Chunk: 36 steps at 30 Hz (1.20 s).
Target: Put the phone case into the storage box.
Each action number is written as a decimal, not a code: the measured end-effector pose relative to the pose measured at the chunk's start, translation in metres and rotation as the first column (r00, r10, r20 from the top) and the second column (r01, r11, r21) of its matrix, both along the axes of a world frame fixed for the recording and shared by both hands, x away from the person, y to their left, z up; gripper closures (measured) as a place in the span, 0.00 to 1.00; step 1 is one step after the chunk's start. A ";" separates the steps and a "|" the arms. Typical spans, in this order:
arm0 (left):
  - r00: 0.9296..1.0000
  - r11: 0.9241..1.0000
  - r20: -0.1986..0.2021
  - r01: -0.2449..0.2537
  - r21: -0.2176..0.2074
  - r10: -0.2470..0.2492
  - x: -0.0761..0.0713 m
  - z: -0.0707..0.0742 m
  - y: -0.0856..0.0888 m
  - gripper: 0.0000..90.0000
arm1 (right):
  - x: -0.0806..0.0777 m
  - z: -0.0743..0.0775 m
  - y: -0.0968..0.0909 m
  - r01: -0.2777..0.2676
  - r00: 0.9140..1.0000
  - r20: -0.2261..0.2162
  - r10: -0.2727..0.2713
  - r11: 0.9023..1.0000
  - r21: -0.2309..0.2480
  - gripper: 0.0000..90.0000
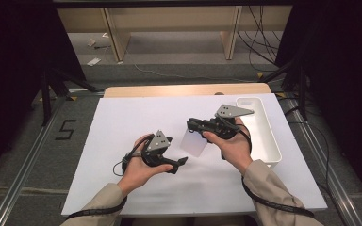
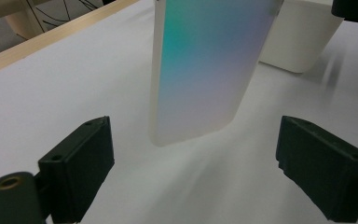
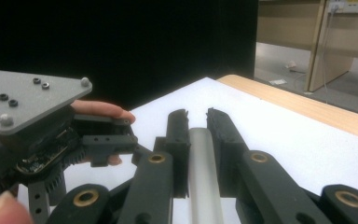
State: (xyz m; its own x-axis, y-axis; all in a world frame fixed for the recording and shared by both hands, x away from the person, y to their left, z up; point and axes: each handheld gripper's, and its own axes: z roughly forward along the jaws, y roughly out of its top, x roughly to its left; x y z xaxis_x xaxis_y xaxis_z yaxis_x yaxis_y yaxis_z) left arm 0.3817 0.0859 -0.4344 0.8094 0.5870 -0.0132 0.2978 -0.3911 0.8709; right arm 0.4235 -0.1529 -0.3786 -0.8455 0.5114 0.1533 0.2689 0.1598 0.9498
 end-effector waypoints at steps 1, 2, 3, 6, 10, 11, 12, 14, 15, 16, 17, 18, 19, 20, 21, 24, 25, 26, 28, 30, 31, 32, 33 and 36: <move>1.000 1.000 -0.001 0.000 0.000 0.000 0.000 0.000 0.000 0.12 | 0.000 0.001 0.000 -0.007 1.000 0.006 0.007 1.000 -0.007 0.89; 1.000 1.000 -0.002 0.001 0.000 -0.001 0.000 0.000 0.001 0.13 | 0.001 0.001 -0.001 -0.012 1.000 0.009 0.013 1.000 -0.010 0.89; 1.000 1.000 -0.002 0.002 -0.001 -0.002 0.000 0.001 0.001 0.13 | 0.001 0.001 -0.001 -0.020 1.000 0.011 0.021 1.000 -0.016 0.89; 1.000 1.000 0.000 0.000 0.003 0.000 0.000 0.000 0.001 0.14 | 0.002 0.002 -0.003 -0.030 0.999 0.019 0.031 0.999 -0.029 0.89; 1.000 1.000 -0.005 -0.003 0.005 0.003 0.001 -0.001 0.001 0.15 | 0.002 0.003 -0.004 -0.038 0.999 0.022 0.039 0.999 -0.038 0.89; 1.000 1.000 -0.004 -0.002 0.006 0.002 0.001 -0.002 0.001 0.15 | 0.002 0.004 -0.004 -0.042 0.999 0.025 0.043 0.998 -0.042 0.89; 1.000 1.000 -0.004 -0.001 0.006 0.001 0.001 -0.002 0.001 0.15 | 0.002 0.004 -0.005 -0.049 0.998 0.028 0.051 0.998 -0.049 0.89; 1.000 1.000 -0.007 -0.001 0.008 0.001 0.001 -0.002 0.001 0.15 | 0.002 0.005 -0.005 -0.054 0.998 0.031 0.056 0.997 -0.051 0.89; 1.000 1.000 -0.006 -0.001 0.009 0.001 0.001 -0.002 0.001 0.16 | 0.003 0.005 -0.005 -0.058 0.998 0.032 0.060 0.997 -0.053 0.89; 1.000 1.000 -0.007 0.000 0.009 0.000 0.001 -0.002 0.001 0.16 | 0.003 0.005 -0.005 -0.063 0.997 0.032 0.065 0.996 -0.057 0.89; 1.000 1.000 -0.007 0.000 0.009 0.000 0.001 -0.002 0.001 0.16 | 0.003 0.005 -0.005 -0.066 0.997 0.033 0.068 0.996 -0.062 0.89; 1.000 1.000 -0.007 0.001 0.009 0.000 0.001 -0.002 0.001 0.16 | 0.003 0.004 -0.005 -0.069 0.997 0.033 0.071 0.995 -0.067 0.89; 1.000 1.000 -0.008 0.000 0.010 0.001 0.001 -0.002 0.001 0.16 | 0.003 0.004 -0.005 -0.074 0.997 0.032 0.076 0.995 -0.073 0.89; 1.000 1.000 -0.008 -0.001 0.010 0.001 0.001 -0.002 0.001 0.16 | 0.003 0.004 -0.005 -0.080 0.996 0.031 0.083 0.994 -0.078 0.89; 1.000 1.000 -0.009 -0.001 0.010 0.001 0.001 -0.002 0.001 0.16 | 0.003 0.004 -0.004 -0.081 0.996 0.031 0.084 0.994 -0.079 0.89; 1.000 1.000 -0.009 0.000 0.006 0.000 0.001 -0.002 0.002 0.16 | 0.003 0.004 -0.004 -0.089 0.995 0.034 0.092 0.992 -0.086 0.89; 1.000 1.000 -0.010 0.001 0.007 -0.001 0.001 -0.002 0.002 0.17 | 0.003 0.004 -0.004 -0.092 0.995 0.034 0.096 0.992 -0.088 0.89; 1.000 1.000 -0.010 0.002 0.007 -0.002 0.001 -0.002 0.002 0.17 | 0.003 0.004 -0.004 -0.095 0.995 0.034 0.098 0.992 -0.089 0.89; 1.000 1.000 -0.010 0.003 0.007 -0.003 0.001 -0.002 0.001 0.17 | 0.003 0.004 -0.003 -0.102 0.994 0.028 0.105 0.991 -0.092 0.89; 1.000 1.000 -0.011 0.004 0.011 -0.003 0.001 -0.003 0.001 0.17 | 0.003 0.004 -0.003 -0.109 0.993 0.026 0.112 0.990 -0.093 0.89; 1.000 1.000 -0.011 0.004 0.013 -0.004 0.001 -0.003 0.001 0.17 | 0.003 0.005 -0.003 -0.112 0.993 0.025 0.115 0.989 -0.092 0.89; 1.000 1.000 -0.012 0.004 0.013 -0.004 0.001 -0.003 0.001 0.17 | 0.002 0.005 -0.003 -0.115 0.993 0.026 0.118 0.989 -0.093 0.89; 1.000 1.000 -0.011 0.004 0.012 -0.004 0.001 -0.003 0.001 0.17 | 0.002 0.005 -0.003 -0.118 0.992 0.026 0.121 0.989 -0.093 0.89; 1.000 1.000 -0.012 0.005 0.012 -0.005 0.001 -0.003 0.001 0.17 | 0.002 0.006 -0.002 -0.135 0.990 0.027 0.138 0.986 -0.101 0.89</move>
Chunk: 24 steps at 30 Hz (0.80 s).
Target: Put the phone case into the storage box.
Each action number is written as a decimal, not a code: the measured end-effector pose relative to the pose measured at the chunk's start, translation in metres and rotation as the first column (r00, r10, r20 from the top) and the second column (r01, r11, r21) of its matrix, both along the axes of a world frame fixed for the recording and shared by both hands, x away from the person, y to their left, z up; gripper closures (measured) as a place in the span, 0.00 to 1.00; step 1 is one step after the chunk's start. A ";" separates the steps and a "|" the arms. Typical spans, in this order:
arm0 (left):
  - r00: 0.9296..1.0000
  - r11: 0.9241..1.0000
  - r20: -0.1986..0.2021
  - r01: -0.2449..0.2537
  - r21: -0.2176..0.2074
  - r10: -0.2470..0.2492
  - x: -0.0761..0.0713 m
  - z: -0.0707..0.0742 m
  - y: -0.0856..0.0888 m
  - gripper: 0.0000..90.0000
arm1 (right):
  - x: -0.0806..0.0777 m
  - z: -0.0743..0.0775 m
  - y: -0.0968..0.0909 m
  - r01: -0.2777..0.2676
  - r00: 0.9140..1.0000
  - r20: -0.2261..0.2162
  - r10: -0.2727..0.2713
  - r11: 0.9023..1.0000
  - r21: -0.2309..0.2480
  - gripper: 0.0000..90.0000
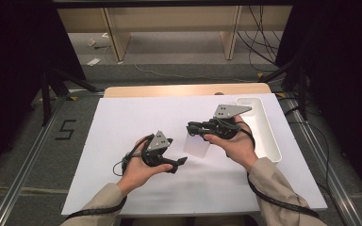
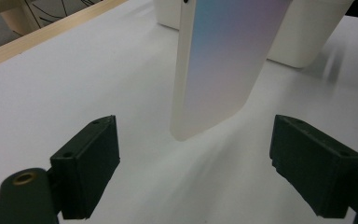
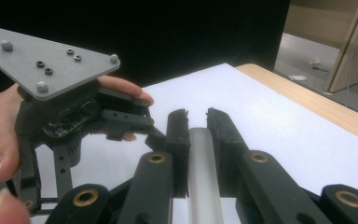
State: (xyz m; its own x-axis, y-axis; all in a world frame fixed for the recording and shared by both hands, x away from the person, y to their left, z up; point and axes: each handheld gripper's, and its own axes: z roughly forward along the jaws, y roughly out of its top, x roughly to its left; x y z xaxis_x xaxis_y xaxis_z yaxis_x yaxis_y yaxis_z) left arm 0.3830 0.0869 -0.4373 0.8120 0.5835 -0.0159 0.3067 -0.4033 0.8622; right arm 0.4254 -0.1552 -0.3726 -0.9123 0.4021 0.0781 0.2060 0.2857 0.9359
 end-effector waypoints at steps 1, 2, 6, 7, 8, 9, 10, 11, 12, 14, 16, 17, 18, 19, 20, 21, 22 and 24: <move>1.000 1.000 0.001 0.001 -0.001 -0.001 0.000 0.000 0.000 0.17 | 0.000 0.000 0.000 0.000 1.000 0.000 0.000 1.000 0.000 0.89; 1.000 1.000 0.000 0.001 0.000 -0.001 0.000 0.000 0.000 0.17 | 0.000 0.000 0.000 -0.007 1.000 0.000 0.007 1.000 0.000 0.89; 1.000 1.000 0.002 0.006 0.002 -0.006 0.000 -0.001 -0.001 0.17 | -0.001 0.000 0.002 -0.026 1.000 -0.004 0.026 1.000 -0.006 0.89; 1.000 1.000 0.002 0.006 0.001 -0.006 0.000 -0.001 -0.001 0.17 | -0.001 0.000 0.002 -0.030 1.000 -0.005 0.030 1.000 -0.006 0.89; 1.000 1.000 0.001 0.007 0.003 -0.007 0.000 -0.001 -0.001 0.17 | -0.001 0.000 0.003 -0.037 0.999 -0.006 0.037 0.999 -0.009 0.89; 1.000 1.000 0.000 0.006 0.003 -0.006 0.000 -0.001 0.000 0.17 | -0.001 0.000 0.003 -0.041 0.999 -0.008 0.041 0.999 -0.009 0.89; 1.000 1.000 0.000 0.005 0.003 -0.005 0.000 -0.001 0.000 0.17 | -0.002 0.000 0.004 -0.047 0.999 -0.008 0.046 0.999 -0.011 0.89; 1.000 1.000 -0.001 0.005 0.003 -0.005 0.000 -0.001 0.000 0.17 | -0.002 0.000 0.004 -0.051 0.999 -0.010 0.051 0.999 -0.011 0.89; 1.000 1.000 -0.001 0.005 0.004 -0.005 0.000 -0.001 0.000 0.17 | -0.002 0.000 0.004 -0.056 0.998 -0.012 0.056 0.998 -0.011 0.89; 1.000 1.000 0.000 0.006 0.005 -0.006 0.000 -0.001 0.000 0.17 | -0.003 0.001 0.005 -0.066 0.998 -0.013 0.066 0.998 -0.011 0.89; 1.000 1.000 0.000 0.008 0.006 -0.008 0.000 -0.001 0.000 0.17 | -0.003 0.001 0.006 -0.076 0.997 -0.017 0.076 0.997 -0.012 0.89; 1.000 1.000 0.000 0.009 0.006 -0.009 0.000 -0.001 0.000 0.17 | -0.003 0.001 0.007 -0.079 0.997 -0.018 0.079 0.997 -0.011 0.89; 1.000 1.000 0.000 0.009 0.005 -0.009 0.000 -0.001 0.000 0.17 | -0.003 0.001 0.007 -0.084 0.996 -0.020 0.084 0.996 -0.013 0.89; 1.000 1.000 -0.001 0.010 0.005 -0.010 0.000 -0.001 0.000 0.17 | -0.004 0.001 0.007 -0.091 0.996 -0.023 0.090 0.996 -0.017 0.89; 1.000 1.000 -0.001 0.010 0.005 -0.010 0.000 -0.001 0.000 0.17 | -0.004 0.001 0.007 -0.095 0.995 -0.022 0.095 0.995 -0.017 0.89; 1.000 1.000 -0.002 0.010 0.007 -0.010 0.000 -0.001 -0.001 0.17 | -0.004 0.001 0.007 -0.099 0.995 -0.022 0.099 0.995 -0.018 0.89; 1.000 1.000 -0.001 0.010 0.006 -0.010 0.000 -0.002 -0.001 0.17 | -0.004 0.001 0.008 -0.103 0.994 -0.023 0.102 0.995 -0.018 0.89; 1.000 1.000 0.001 0.009 0.003 -0.009 0.000 -0.002 -0.001 0.17 | -0.004 0.001 0.008 -0.110 0.994 -0.026 0.110 0.994 -0.013 0.89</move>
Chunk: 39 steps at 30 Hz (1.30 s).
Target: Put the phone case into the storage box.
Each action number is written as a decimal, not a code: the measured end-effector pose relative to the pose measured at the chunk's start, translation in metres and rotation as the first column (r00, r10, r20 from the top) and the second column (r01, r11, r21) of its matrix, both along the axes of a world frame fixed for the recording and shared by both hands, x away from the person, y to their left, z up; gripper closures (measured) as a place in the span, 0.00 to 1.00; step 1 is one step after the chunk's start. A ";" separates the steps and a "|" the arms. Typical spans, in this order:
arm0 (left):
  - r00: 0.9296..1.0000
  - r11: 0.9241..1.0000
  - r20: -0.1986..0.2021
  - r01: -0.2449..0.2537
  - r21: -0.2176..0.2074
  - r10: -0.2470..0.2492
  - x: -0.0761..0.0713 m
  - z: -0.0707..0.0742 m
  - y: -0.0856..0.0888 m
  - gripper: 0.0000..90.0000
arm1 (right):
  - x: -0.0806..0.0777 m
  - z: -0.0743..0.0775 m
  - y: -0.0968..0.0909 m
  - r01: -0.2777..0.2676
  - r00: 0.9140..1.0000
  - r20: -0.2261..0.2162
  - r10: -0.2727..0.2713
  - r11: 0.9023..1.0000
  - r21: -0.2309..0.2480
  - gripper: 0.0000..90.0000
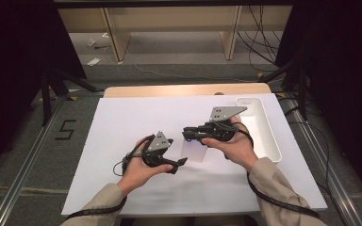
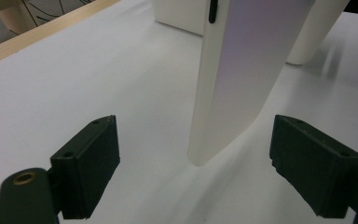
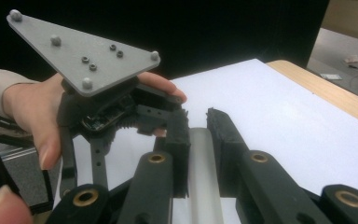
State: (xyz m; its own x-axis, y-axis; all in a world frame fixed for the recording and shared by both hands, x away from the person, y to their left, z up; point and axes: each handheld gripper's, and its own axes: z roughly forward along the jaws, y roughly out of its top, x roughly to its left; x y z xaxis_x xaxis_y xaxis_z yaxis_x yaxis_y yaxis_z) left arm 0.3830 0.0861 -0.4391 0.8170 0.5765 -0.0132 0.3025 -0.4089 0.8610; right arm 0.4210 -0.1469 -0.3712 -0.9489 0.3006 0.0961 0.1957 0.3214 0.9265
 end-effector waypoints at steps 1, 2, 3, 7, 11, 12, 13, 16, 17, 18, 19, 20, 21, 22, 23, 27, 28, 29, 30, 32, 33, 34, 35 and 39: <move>1.000 1.000 0.001 0.001 0.001 -0.001 0.000 0.000 0.000 0.17 | 0.000 0.000 0.000 -0.003 1.000 -0.001 0.003 1.000 -0.001 0.89; 1.000 1.000 0.001 0.003 0.001 -0.003 0.000 0.000 0.000 0.17 | 0.000 0.000 0.000 -0.005 1.000 -0.002 0.005 1.000 -0.001 0.89; 1.000 1.000 0.001 0.004 0.001 -0.004 0.000 0.000 0.000 0.17 | 0.000 0.000 0.000 -0.009 1.000 -0.002 0.009 1.000 -0.002 0.89; 1.000 1.000 0.001 0.007 0.000 -0.007 0.000 0.000 0.000 0.17 | 0.000 0.000 0.001 -0.020 1.000 -0.008 0.020 1.000 -0.006 0.89; 1.000 1.000 -0.001 0.016 0.005 -0.016 -0.001 0.000 -0.001 0.17 | -0.001 -0.001 0.002 -0.026 1.000 -0.012 0.026 1.000 -0.006 0.89; 1.000 1.000 -0.004 0.019 0.007 -0.019 -0.001 0.000 -0.001 0.17 | -0.001 -0.001 0.002 -0.028 1.000 -0.014 0.028 1.000 -0.007 0.89; 1.000 1.000 -0.004 0.022 0.009 -0.022 -0.001 0.000 -0.001 0.17 | -0.001 -0.001 0.002 -0.028 1.000 -0.012 0.028 1.000 -0.007 0.89; 1.000 1.000 -0.004 0.027 0.006 -0.027 -0.001 -0.001 -0.002 0.17 | -0.001 -0.001 0.003 -0.035 0.999 -0.013 0.035 0.999 -0.011 0.89; 1.000 1.000 -0.004 0.029 0.006 -0.029 -0.001 -0.001 -0.002 0.18 | -0.001 -0.001 0.003 -0.036 0.999 -0.012 0.035 0.999 -0.010 0.89; 1.000 0.999 -0.006 0.031 0.008 -0.031 -0.001 -0.001 -0.002 0.18 | -0.001 -0.001 0.003 -0.037 0.999 -0.012 0.037 0.999 -0.010 0.89; 0.999 0.999 -0.006 0.031 0.008 -0.031 -0.001 -0.002 -0.002 0.18 | -0.001 -0.001 0.004 -0.039 0.999 -0.013 0.039 0.999 -0.011 0.89; 0.999 0.999 -0.006 0.032 0.008 -0.032 -0.001 -0.002 -0.002 0.18 | -0.002 -0.001 0.004 -0.040 0.999 -0.014 0.040 0.999 -0.012 0.89; 0.999 0.999 -0.007 0.031 0.008 -0.031 -0.001 -0.002 -0.002 0.18 | -0.002 -0.001 0.004 -0.043 0.999 -0.014 0.043 0.999 -0.011 0.89; 0.999 0.999 -0.007 0.031 0.009 -0.031 -0.001 -0.002 -0.002 0.18 | -0.002 -0.001 0.004 -0.046 0.999 -0.012 0.046 0.999 -0.011 0.89; 0.999 0.999 -0.008 0.032 0.009 -0.032 -0.001 -0.002 -0.002 0.18 | -0.002 -0.001 0.004 -0.049 0.999 -0.011 0.049 0.999 -0.010 0.89; 0.999 0.999 -0.009 0.036 0.010 -0.036 -0.001 -0.002 -0.002 0.18 | -0.002 0.000 0.004 -0.059 0.998 -0.014 0.059 0.998 -0.010 0.89; 0.999 0.999 -0.009 0.037 0.010 -0.036 -0.001 -0.002 -0.002 0.18 | -0.002 0.000 0.004 -0.062 0.998 -0.012 0.062 0.998 -0.010 0.89; 0.999 0.999 -0.009 0.036 0.011 -0.036 -0.001 -0.002 -0.002 0.18 | -0.002 0.000 0.004 -0.066 0.998 -0.013 0.066 0.998 -0.011 0.89; 0.999 0.999 -0.009 0.036 0.012 -0.036 -0.001 -0.002 -0.002 0.18 | -0.002 0.000 0.004 -0.068 0.998 -0.014 0.068 0.998 -0.011 0.89; 0.999 0.999 -0.009 0.037 0.012 -0.037 -0.001 -0.002 -0.002 0.18 | -0.003 0.000 0.004 -0.072 0.997 -0.015 0.072 0.997 -0.012 0.89; 0.999 0.999 -0.010 0.037 0.012 -0.037 -0.001 -0.002 -0.002 0.18 | -0.003 0.000 0.005 -0.073 0.997 -0.016 0.073 0.997 -0.012 0.89; 0.999 0.999 -0.009 0.037 0.012 -0.037 -0.001 -0.002 -0.002 0.18 | -0.003 0.000 0.005 -0.075 0.997 -0.017 0.075 0.997 -0.014 0.89; 0.999 0.999 -0.009 0.036 0.013 -0.036 -0.001 -0.002 -0.002 0.18 | -0.003 0.000 0.005 -0.075 0.997 -0.017 0.075 0.997 -0.014 0.89; 0.999 0.999 -0.010 0.043 0.015 -0.043 -0.001 -0.003 -0.003 0.19 | -0.003 0.000 0.005 -0.078 0.997 -0.017 0.077 0.997 -0.016 0.89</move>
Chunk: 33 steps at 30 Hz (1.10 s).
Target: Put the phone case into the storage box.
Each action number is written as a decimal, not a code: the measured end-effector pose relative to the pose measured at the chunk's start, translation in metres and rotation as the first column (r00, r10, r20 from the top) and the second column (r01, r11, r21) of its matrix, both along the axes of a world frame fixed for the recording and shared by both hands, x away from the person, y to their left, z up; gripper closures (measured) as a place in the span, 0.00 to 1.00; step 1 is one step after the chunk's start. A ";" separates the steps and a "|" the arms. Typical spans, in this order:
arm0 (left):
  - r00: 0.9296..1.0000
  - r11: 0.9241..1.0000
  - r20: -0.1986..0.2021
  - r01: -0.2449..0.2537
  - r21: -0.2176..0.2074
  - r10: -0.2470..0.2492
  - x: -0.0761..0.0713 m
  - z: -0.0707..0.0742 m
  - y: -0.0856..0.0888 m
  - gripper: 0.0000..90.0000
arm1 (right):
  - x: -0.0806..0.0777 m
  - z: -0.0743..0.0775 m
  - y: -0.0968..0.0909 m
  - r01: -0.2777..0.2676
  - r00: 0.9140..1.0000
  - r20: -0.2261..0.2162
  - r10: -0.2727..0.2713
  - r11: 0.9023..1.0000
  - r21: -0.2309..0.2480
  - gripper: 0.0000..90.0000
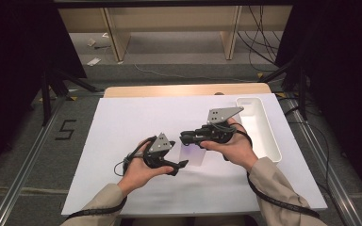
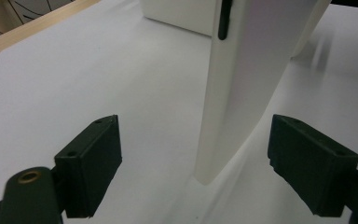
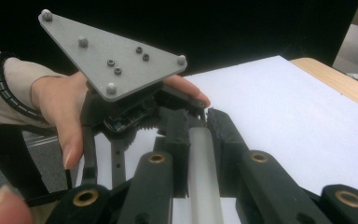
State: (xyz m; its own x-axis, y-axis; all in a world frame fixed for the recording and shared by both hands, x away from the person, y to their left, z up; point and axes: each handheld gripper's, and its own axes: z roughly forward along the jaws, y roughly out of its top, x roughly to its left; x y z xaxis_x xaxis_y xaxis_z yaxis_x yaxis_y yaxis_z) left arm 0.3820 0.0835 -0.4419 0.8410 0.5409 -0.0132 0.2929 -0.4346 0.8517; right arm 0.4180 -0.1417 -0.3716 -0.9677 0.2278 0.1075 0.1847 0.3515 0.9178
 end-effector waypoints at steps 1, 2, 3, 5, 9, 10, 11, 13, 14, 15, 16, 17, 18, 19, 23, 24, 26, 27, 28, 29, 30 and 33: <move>1.000 1.000 0.000 0.003 0.003 -0.003 0.000 0.000 0.000 0.19 | 0.000 0.000 0.000 -0.001 1.000 -0.001 0.001 1.000 0.001 0.89; 1.000 1.000 0.000 0.006 0.004 -0.006 0.000 0.000 0.000 0.20 | 0.000 0.000 0.000 -0.004 1.000 -0.002 0.004 1.000 0.000 0.89; 1.000 1.000 0.000 0.009 0.004 -0.009 0.000 0.000 0.000 0.20 | 0.000 0.000 0.001 -0.006 1.000 -0.003 0.006 1.000 -0.001 0.89; 1.000 1.000 -0.004 0.013 0.006 -0.013 0.000 -0.001 -0.001 0.22 | 0.000 0.000 0.001 -0.010 1.000 -0.002 0.010 1.000 -0.001 0.89; 1.000 1.000 -0.008 0.027 0.003 -0.027 0.000 -0.003 -0.001 0.27 | 0.000 0.000 0.001 -0.012 1.000 -0.002 0.012 1.000 -0.002 0.89; 1.000 1.000 -0.007 0.030 0.002 -0.030 0.000 -0.003 -0.002 0.28 | 0.000 0.000 0.001 -0.015 1.000 -0.003 0.015 1.000 -0.004 0.89; 0.999 0.999 -0.011 0.034 0.005 -0.034 0.000 -0.004 -0.001 0.29 | 0.000 -0.001 0.001 -0.016 1.000 -0.004 0.016 1.000 -0.005 0.89; 0.999 0.999 -0.015 0.037 0.008 -0.037 0.000 -0.004 -0.001 0.31 | 0.000 -0.001 0.001 -0.016 1.000 -0.004 0.016 1.000 -0.002 0.89; 0.999 0.999 -0.016 0.041 0.007 -0.041 0.000 -0.004 -0.001 0.33 | 0.000 -0.001 0.001 -0.017 1.000 -0.005 0.017 1.000 -0.003 0.89; 0.999 0.999 -0.017 0.045 0.006 -0.044 0.000 -0.004 -0.001 0.34 | -0.001 -0.001 0.001 -0.018 1.000 -0.006 0.018 1.000 -0.004 0.89; 0.999 0.999 -0.017 0.050 0.008 -0.050 0.000 -0.004 -0.001 0.35 | -0.001 -0.001 0.002 -0.019 1.000 -0.005 0.019 1.000 -0.005 0.89; 0.998 0.998 -0.017 0.054 0.010 -0.054 0.000 -0.004 -0.001 0.36 | -0.001 -0.001 0.002 -0.020 1.000 -0.006 0.020 1.000 -0.005 0.89; 0.998 0.998 -0.014 0.061 0.011 -0.061 0.000 -0.005 -0.001 0.38 | -0.001 -0.001 0.002 -0.021 1.000 -0.007 0.021 1.000 -0.004 0.89; 0.998 0.998 -0.014 0.065 0.011 -0.065 0.000 -0.005 -0.002 0.40 | -0.001 -0.001 0.002 -0.021 1.000 -0.007 0.021 1.000 -0.003 0.89; 0.997 0.997 -0.015 0.079 0.012 -0.079 0.000 -0.006 -0.002 0.44 | -0.001 -0.001 0.002 -0.024 1.000 -0.007 0.024 1.000 -0.005 0.89; 0.996 0.996 -0.015 0.084 0.011 -0.084 0.000 -0.007 -0.002 0.45 | -0.001 -0.001 0.002 -0.023 1.000 -0.006 0.023 1.000 -0.004 0.89; 0.996 0.996 -0.017 0.091 0.012 -0.091 0.000 -0.008 -0.002 0.48 | -0.001 -0.001 0.002 -0.024 1.000 -0.006 0.024 1.000 -0.004 0.89; 0.996 0.996 -0.017 0.093 0.013 -0.092 0.000 -0.008 -0.002 0.49 | -0.001 -0.001 0.002 -0.024 1.000 -0.006 0.024 1.000 -0.004 0.89; 0.995 0.995 -0.016 0.095 0.015 -0.094 0.000 -0.008 -0.003 0.50 | -0.001 -0.001 0.002 -0.024 1.000 -0.006 0.024 1.000 -0.006 0.89; 0.995 0.995 -0.015 0.099 0.015 -0.098 0.000 -0.008 -0.003 0.51 | -0.001 -0.001 0.002 -0.025 1.000 -0.007 0.025 1.000 -0.006 0.89; 0.994 0.994 -0.015 0.105 0.015 -0.105 0.000 -0.009 -0.003 0.53 | -0.001 -0.001 0.002 -0.025 1.000 -0.007 0.025 1.000 -0.005 0.89; 0.993 0.993 -0.016 0.118 0.022 -0.117 0.000 -0.009 -0.003 0.57 | -0.001 -0.001 0.002 -0.028 1.000 -0.009 0.028 1.000 -0.003 0.89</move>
